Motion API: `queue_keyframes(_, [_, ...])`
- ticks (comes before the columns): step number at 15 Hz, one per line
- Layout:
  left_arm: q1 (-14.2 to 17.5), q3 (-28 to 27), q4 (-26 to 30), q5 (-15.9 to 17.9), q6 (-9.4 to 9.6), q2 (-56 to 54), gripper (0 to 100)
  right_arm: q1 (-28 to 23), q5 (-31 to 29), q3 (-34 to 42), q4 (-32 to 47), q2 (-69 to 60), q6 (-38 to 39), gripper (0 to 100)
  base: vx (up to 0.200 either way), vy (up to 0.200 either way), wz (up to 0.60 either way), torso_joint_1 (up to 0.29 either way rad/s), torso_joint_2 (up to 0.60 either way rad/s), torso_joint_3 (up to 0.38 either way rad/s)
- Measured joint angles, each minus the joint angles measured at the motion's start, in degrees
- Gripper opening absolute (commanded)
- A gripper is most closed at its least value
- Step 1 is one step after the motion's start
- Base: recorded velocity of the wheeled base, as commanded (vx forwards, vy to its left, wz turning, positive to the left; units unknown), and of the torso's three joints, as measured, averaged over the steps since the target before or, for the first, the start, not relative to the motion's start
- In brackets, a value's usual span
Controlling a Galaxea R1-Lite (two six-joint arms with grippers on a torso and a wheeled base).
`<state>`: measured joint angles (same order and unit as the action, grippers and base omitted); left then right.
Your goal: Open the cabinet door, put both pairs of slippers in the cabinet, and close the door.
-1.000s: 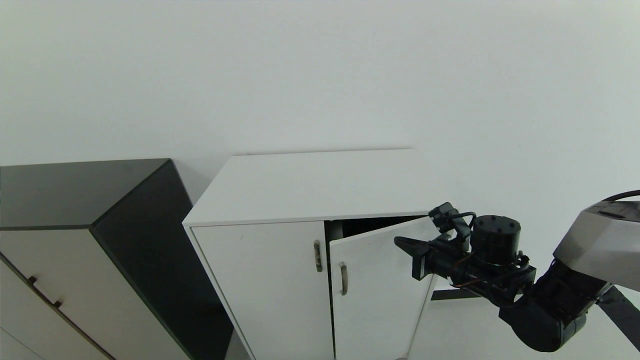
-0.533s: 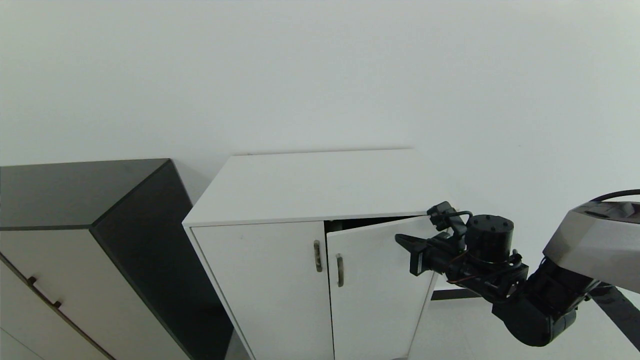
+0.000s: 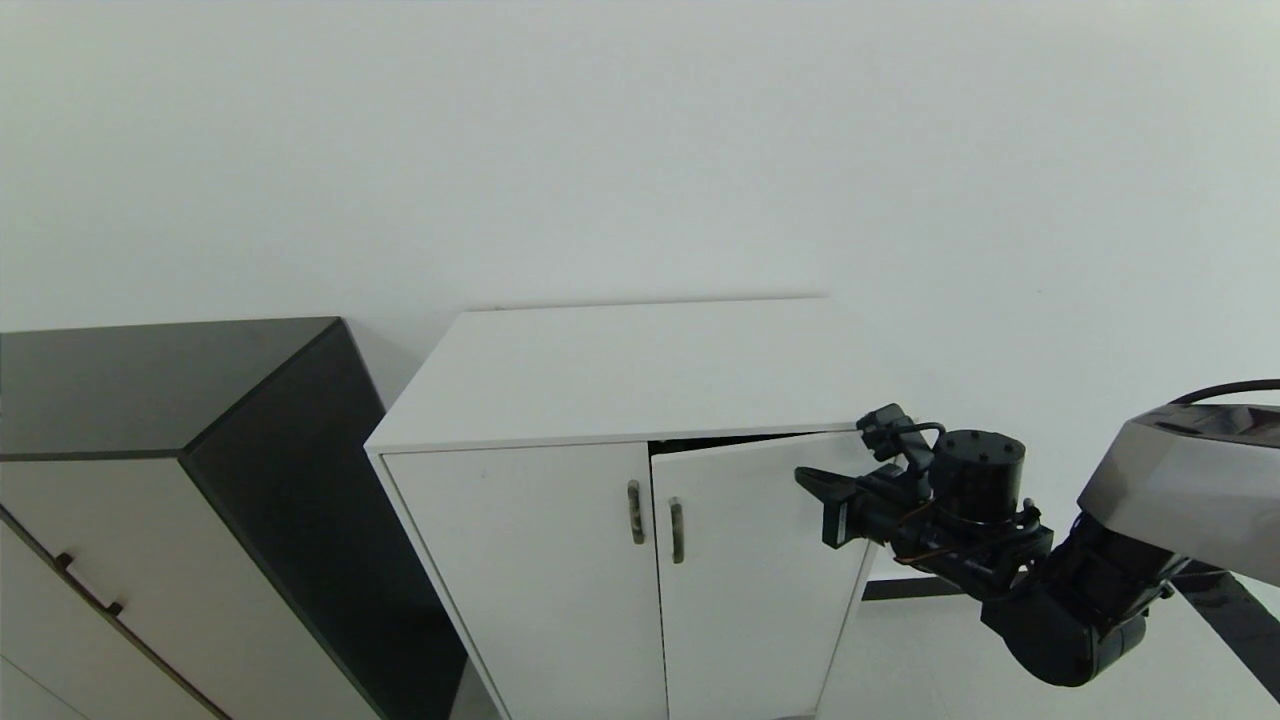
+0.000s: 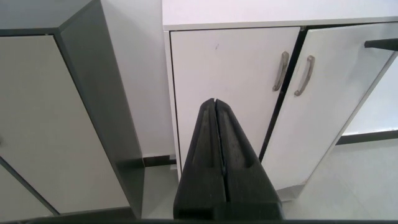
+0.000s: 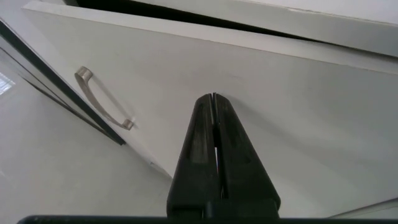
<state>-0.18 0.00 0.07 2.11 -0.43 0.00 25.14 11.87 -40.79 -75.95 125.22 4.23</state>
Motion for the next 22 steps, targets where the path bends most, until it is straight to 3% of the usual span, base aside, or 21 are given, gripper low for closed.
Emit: queue_keyframes(22, [0.0, 0.0, 0.0, 0.0, -0.04, 0.0, 0, -2.7, 0.0, -2.6, -0.1, 3.2, 0.0, 0, 0.000, 0.000, 0.00, 0.000, 0.00, 0.000])
